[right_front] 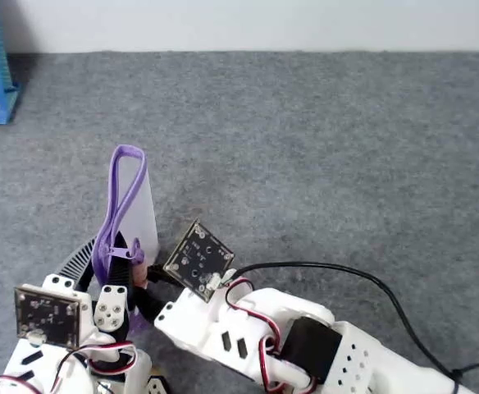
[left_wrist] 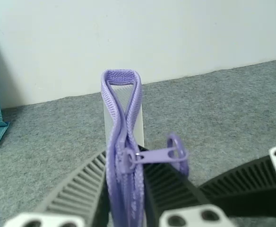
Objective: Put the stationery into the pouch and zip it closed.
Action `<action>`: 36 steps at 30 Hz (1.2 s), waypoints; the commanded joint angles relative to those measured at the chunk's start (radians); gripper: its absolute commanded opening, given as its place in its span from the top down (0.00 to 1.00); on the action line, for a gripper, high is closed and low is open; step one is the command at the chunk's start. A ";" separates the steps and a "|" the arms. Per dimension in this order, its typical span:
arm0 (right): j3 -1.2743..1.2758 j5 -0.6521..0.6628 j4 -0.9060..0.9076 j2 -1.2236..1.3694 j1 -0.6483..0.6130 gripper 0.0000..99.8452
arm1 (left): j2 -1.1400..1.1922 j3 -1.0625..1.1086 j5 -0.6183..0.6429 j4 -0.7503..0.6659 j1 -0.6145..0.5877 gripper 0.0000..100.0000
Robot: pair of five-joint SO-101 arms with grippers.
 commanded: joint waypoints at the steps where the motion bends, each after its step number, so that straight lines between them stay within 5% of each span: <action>1: -0.052 0.034 -0.015 0.001 0.051 1.00 | 0.011 -0.008 -0.006 -0.003 -0.006 0.99; 12: -0.072 0.044 -0.007 0.001 0.134 0.99 | 0.011 -0.008 -0.005 -0.003 -0.006 0.99; 18: -0.106 0.037 0.137 -0.053 0.076 0.81 | 0.011 -0.010 -0.003 -0.002 -0.006 0.99; 25: -0.104 0.040 0.154 -0.162 -0.070 0.87 | 0.011 -0.012 -0.003 -0.005 -0.006 0.99; 36: -0.097 0.046 0.036 -0.010 -0.013 0.83 | 0.012 -0.015 -0.003 0.000 -0.006 0.99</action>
